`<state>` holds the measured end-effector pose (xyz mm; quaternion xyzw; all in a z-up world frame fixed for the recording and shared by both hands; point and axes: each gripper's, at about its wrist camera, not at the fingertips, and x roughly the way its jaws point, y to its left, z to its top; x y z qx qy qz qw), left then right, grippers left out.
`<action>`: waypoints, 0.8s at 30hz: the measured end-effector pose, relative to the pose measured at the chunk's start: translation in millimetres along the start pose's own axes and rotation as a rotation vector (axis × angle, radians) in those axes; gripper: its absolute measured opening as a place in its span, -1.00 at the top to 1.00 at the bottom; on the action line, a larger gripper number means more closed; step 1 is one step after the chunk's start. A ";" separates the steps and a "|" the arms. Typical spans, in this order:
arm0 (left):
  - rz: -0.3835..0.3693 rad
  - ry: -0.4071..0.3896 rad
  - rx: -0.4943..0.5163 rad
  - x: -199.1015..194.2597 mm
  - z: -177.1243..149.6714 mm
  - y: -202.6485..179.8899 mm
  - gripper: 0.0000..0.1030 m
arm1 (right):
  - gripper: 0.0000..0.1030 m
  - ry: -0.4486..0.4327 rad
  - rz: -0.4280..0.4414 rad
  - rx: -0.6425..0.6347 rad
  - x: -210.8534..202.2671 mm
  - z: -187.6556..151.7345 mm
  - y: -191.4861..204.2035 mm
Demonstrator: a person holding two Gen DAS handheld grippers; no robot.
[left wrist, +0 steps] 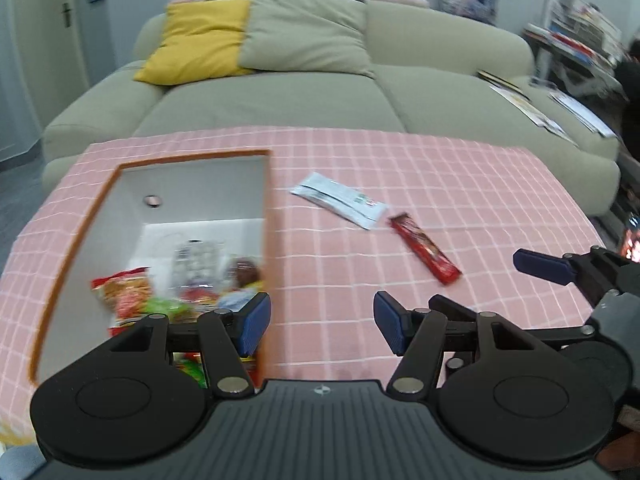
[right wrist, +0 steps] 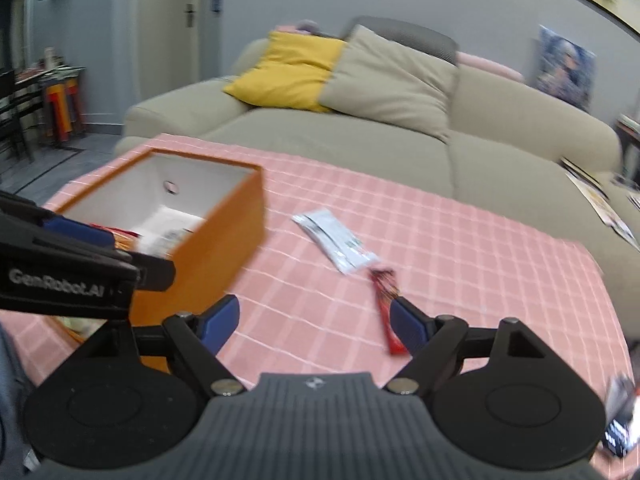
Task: Organize snacks
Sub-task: 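Move both tools away from the box toward the white wrapper and red chocolate bar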
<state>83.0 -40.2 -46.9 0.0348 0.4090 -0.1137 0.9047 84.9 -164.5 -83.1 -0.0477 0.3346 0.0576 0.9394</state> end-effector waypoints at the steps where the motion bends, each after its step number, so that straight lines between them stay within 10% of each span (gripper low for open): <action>1: -0.006 0.005 0.007 4.0 0.3 -5.3 -0.36 | -0.55 0.010 -0.016 0.009 2.5 -4.1 -4.9; 24: -0.009 0.088 -0.004 92.5 22.7 -48.0 -0.36 | -0.35 0.114 -0.054 0.054 101.4 -12.9 -77.7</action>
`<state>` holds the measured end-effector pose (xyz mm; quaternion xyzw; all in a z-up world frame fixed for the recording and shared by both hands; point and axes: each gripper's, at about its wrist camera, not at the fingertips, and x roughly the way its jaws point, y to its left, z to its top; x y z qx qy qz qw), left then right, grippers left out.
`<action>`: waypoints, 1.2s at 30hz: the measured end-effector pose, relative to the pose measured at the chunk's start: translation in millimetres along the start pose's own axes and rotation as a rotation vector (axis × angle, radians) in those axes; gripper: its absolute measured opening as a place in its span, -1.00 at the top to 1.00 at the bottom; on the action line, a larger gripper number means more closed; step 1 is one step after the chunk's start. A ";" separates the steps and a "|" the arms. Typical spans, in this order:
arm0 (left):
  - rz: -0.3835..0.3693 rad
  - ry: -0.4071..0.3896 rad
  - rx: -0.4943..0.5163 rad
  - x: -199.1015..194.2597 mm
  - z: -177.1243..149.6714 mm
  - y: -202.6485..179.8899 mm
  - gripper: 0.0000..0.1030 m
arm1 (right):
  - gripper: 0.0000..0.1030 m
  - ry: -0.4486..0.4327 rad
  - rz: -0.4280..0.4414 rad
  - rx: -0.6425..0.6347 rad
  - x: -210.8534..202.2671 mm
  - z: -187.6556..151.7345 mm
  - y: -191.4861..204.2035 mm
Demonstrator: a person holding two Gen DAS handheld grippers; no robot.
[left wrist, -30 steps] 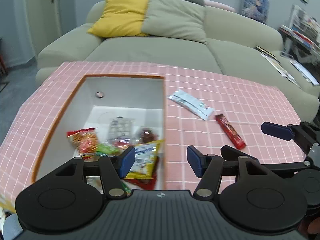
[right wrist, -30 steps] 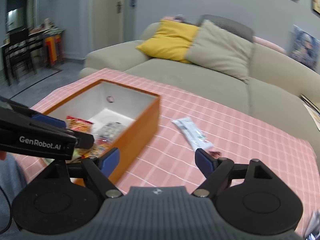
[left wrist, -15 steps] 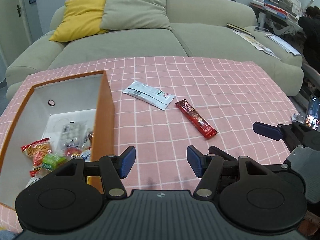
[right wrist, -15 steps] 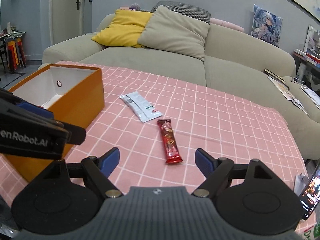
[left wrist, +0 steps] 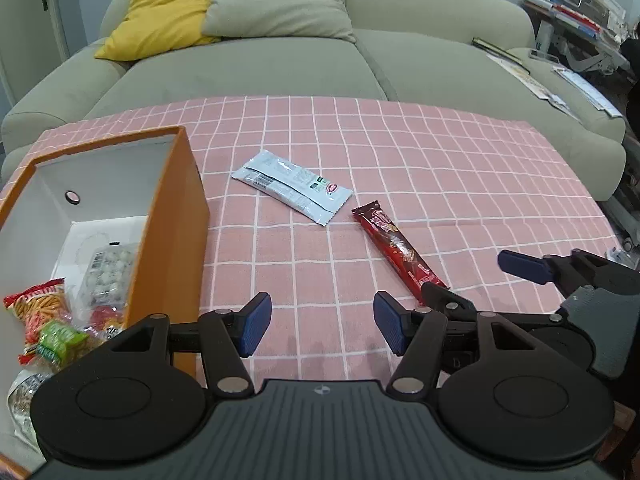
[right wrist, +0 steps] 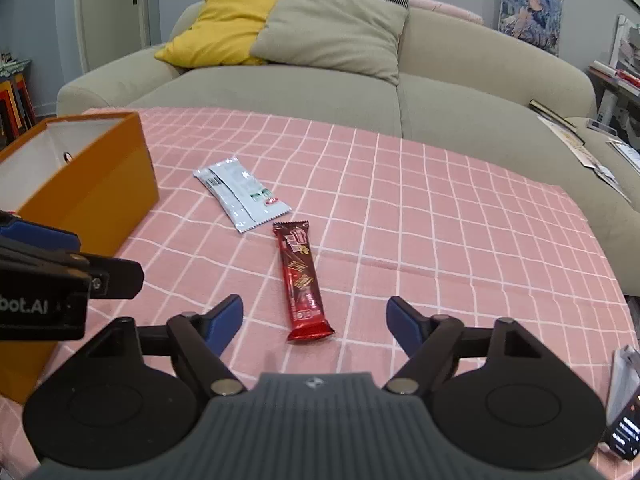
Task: Organize snacks
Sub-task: 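Move both tools away from the box toward the white wrapper and red chocolate bar, then grasp the red chocolate bar with the right tool while the left tool grasps the white wrapper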
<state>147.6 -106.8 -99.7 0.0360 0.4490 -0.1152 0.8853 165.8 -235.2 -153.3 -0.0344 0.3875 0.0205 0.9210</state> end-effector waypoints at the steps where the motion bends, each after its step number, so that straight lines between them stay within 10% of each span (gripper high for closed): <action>1: 0.005 0.005 0.001 3.2 1.5 -0.1 -0.36 | -0.32 0.013 0.002 -0.001 6.2 1.4 -0.9; 17: 0.020 0.049 -0.047 49.9 29.6 5.5 -0.36 | -0.09 0.086 0.081 -0.029 79.3 21.2 -0.2; 25: 0.003 0.057 -0.086 78.6 43.4 5.1 -0.36 | 0.58 0.091 0.089 -0.036 100.5 29.6 -4.2; 36: 0.078 0.047 -0.233 132.2 73.2 2.1 -0.57 | 0.59 0.088 0.032 0.002 121.3 49.1 -37.7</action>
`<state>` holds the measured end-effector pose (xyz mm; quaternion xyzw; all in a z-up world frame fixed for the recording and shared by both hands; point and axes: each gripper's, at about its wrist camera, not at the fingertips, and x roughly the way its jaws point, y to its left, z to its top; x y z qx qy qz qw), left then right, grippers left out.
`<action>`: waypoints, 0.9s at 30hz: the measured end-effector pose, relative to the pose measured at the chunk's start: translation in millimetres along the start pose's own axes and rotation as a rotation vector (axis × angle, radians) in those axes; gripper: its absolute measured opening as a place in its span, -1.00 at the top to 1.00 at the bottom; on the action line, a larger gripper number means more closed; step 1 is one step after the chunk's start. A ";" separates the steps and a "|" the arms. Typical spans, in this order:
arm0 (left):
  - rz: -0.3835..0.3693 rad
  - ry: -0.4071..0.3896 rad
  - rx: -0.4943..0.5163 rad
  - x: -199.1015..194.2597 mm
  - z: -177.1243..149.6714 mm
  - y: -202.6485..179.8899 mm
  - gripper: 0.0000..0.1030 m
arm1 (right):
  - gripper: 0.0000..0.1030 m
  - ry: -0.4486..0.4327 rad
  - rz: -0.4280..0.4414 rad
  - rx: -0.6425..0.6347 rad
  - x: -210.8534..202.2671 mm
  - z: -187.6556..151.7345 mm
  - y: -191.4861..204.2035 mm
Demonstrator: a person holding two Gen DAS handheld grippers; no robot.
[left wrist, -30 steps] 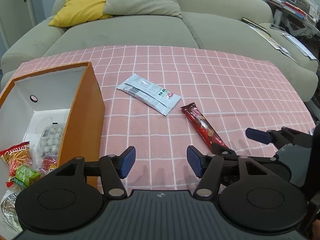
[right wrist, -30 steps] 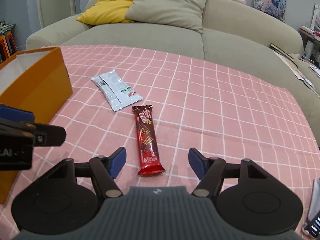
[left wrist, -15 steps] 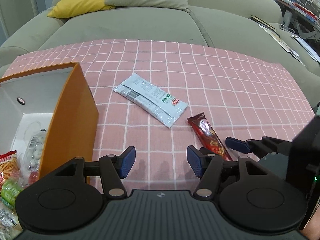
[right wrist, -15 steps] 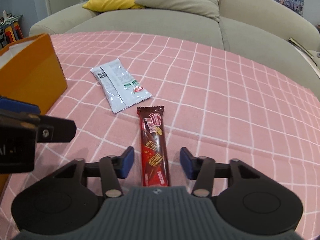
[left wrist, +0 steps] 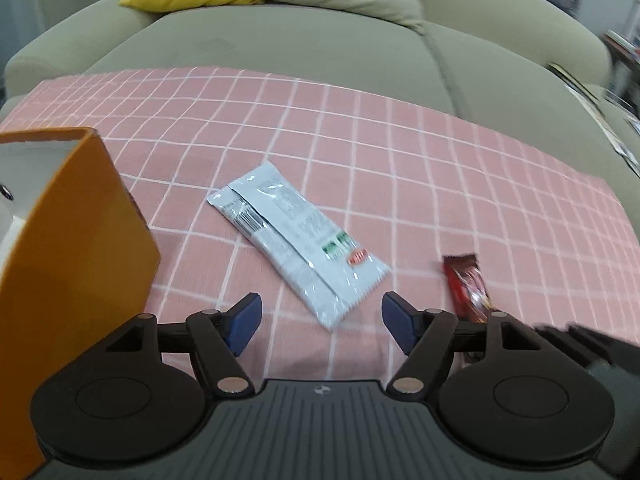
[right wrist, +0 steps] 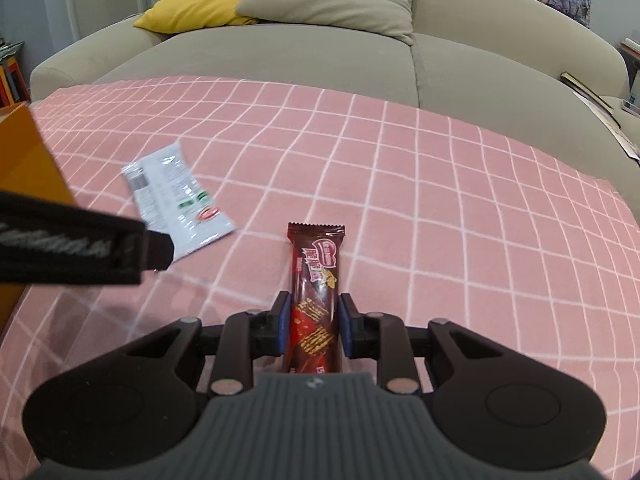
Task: Organize snacks
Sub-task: 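Grasp the red chocolate bar with the right tool while the left tool grasps the white wrapper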
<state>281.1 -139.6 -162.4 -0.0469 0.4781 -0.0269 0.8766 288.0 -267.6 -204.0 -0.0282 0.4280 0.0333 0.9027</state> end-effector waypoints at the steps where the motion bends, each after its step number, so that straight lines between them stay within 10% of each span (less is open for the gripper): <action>1: 0.003 -0.002 -0.017 5.1 2.9 0.7 -0.57 | 0.59 -0.003 -0.001 0.002 1.3 1.6 -1.1; 17: 0.231 0.011 -0.127 51.0 29.6 -12.8 -0.72 | 0.57 -0.039 -0.007 0.014 9.8 6.8 1.7; 27: 0.138 0.056 -0.051 36.9 21.1 0.2 -0.28 | 0.58 0.004 0.012 0.023 3.8 7.7 3.7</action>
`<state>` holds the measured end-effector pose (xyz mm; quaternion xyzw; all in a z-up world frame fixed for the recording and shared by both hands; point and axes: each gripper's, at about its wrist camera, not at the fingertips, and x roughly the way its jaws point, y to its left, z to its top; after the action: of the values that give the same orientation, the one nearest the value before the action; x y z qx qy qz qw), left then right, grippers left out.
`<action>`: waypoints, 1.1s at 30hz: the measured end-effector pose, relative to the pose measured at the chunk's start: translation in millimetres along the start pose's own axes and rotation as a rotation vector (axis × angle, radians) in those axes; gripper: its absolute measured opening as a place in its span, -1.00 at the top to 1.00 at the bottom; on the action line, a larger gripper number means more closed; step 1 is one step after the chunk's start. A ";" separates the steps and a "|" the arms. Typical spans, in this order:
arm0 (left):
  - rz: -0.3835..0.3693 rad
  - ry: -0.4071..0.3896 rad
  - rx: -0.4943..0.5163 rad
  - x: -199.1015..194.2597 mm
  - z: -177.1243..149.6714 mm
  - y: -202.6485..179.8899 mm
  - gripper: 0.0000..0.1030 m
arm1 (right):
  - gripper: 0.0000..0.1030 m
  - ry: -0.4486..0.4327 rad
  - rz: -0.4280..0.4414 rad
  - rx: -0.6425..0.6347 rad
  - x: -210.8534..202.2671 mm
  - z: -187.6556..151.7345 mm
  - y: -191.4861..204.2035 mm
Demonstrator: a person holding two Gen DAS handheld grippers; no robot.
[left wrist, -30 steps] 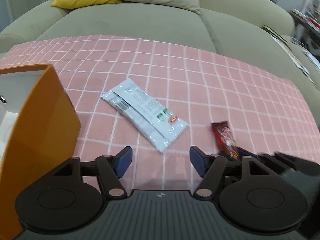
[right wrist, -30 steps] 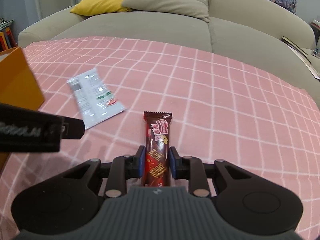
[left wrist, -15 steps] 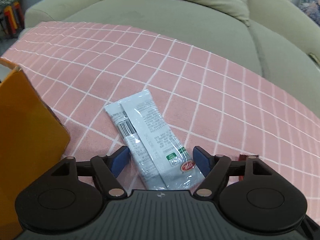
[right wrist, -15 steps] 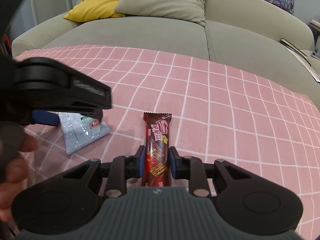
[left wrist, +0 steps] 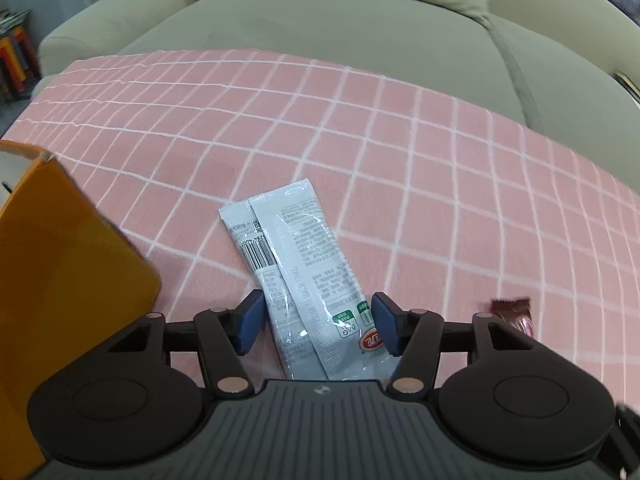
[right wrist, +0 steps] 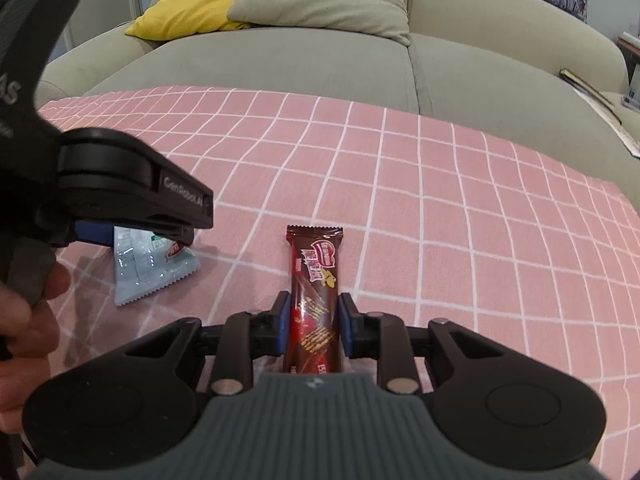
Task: Organize snacks
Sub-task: 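Grasp the red chocolate bar with the right tool while the left tool grasps the white wrapper, then lift and carry the white wrapper and red chocolate bar over the box with both tools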
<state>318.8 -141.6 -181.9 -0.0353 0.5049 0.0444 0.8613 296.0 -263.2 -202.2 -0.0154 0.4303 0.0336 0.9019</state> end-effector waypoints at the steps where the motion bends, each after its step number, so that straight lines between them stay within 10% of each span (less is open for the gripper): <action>1: -0.005 0.006 0.017 -3.0 -4.1 0.6 -0.27 | 0.59 0.006 0.002 0.003 -2.5 -2.3 0.8; 22: -0.249 0.063 0.517 -93.9 -162.3 24.8 -0.27 | 0.58 0.103 -0.051 0.103 -113.0 -121.6 13.5; 33: -0.234 0.106 0.198 -85.5 -139.1 54.9 -0.62 | -0.03 0.079 -0.053 0.038 -112.3 -123.6 20.3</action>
<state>150.5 -105.3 -175.9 -0.0111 0.5441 -0.1079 0.8320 128.3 -255.3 -192.6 -0.0111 0.4654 0.0007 0.8850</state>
